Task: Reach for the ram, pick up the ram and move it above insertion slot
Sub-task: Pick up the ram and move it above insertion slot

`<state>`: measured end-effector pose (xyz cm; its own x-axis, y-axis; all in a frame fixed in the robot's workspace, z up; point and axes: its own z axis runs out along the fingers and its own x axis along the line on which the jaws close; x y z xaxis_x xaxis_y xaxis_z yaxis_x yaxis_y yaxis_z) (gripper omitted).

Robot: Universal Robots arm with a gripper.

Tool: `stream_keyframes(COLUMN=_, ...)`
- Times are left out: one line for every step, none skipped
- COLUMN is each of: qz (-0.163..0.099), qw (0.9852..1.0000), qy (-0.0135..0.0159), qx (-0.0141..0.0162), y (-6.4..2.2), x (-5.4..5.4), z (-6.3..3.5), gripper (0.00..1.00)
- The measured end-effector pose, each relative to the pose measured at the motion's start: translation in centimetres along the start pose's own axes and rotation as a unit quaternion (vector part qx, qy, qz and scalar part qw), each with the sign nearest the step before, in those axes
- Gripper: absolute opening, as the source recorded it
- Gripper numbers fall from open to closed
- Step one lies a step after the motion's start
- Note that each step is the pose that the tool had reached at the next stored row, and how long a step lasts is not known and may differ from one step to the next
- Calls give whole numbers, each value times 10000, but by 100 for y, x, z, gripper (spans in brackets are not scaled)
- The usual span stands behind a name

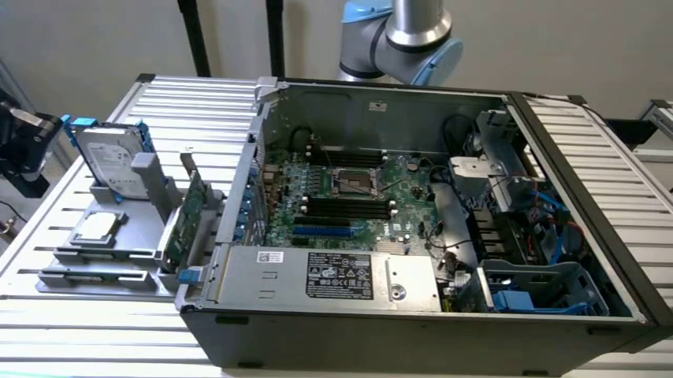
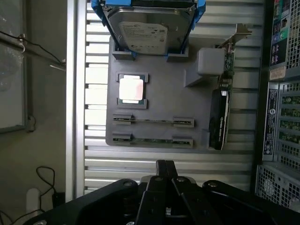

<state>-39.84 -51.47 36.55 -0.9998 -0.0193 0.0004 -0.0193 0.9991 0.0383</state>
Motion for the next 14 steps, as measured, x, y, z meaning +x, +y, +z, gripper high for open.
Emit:
stream_keyframes(qz=-23, qw=10000, qy=1, qx=1, y=0, x=0, z=1, gripper=10)
stream_keyframes(qz=-94, qw=10000, qy=4, qx=1, y=0, x=0, z=3, gripper=10)
stream_keyframes(qz=-183, qw=9998, qy=8, qx=1, y=0, x=0, z=5, gripper=10)
stream_keyframes(qz=-274, qw=9996, qy=11, qx=1, y=0, x=0, z=6, gripper=10)
stream_keyframes(qz=-366, qw=9993, qy=15, qx=1, y=-1, x=0, z=9, gripper=10)
stream_keyframes(qz=-456, qw=9990, qy=18, qx=1, y=-1, x=0, z=12, gripper=10)
stream_keyframes(qz=-548, qw=9985, qy=22, qx=1, y=-1, x=0, z=14, gripper=10)
stream_keyframes(qz=-641, qw=9979, qy=25, qx=1, y=-1, x=0, z=16, gripper=10)
stream_keyframes(qz=-731, qw=9973, qy=29, qx=1, y=-1, x=0, z=18, gripper=10)
stream_keyframes(qz=-825, qw=9966, qy=32, qx=1, y=-1, x=0, z=21, gripper=10)
stream_keyframes(qz=-915, qw=9958, qy=36, qx=1, y=-1, x=0, z=23, gripper=10)
stream_keyframes(qz=-999, qw=9950, qy=39, qx=1, y=-1, x=0, z=26, gripper=10)
stream_keyframes(qz=-1091, qw=9940, qy=42, qx=1, y=-1, x=0, z=28, gripper=10)
stream_keyframes(qz=-1180, qw=9930, qy=46, qx=1, y=-2, x=0, z=30, gripper=10)
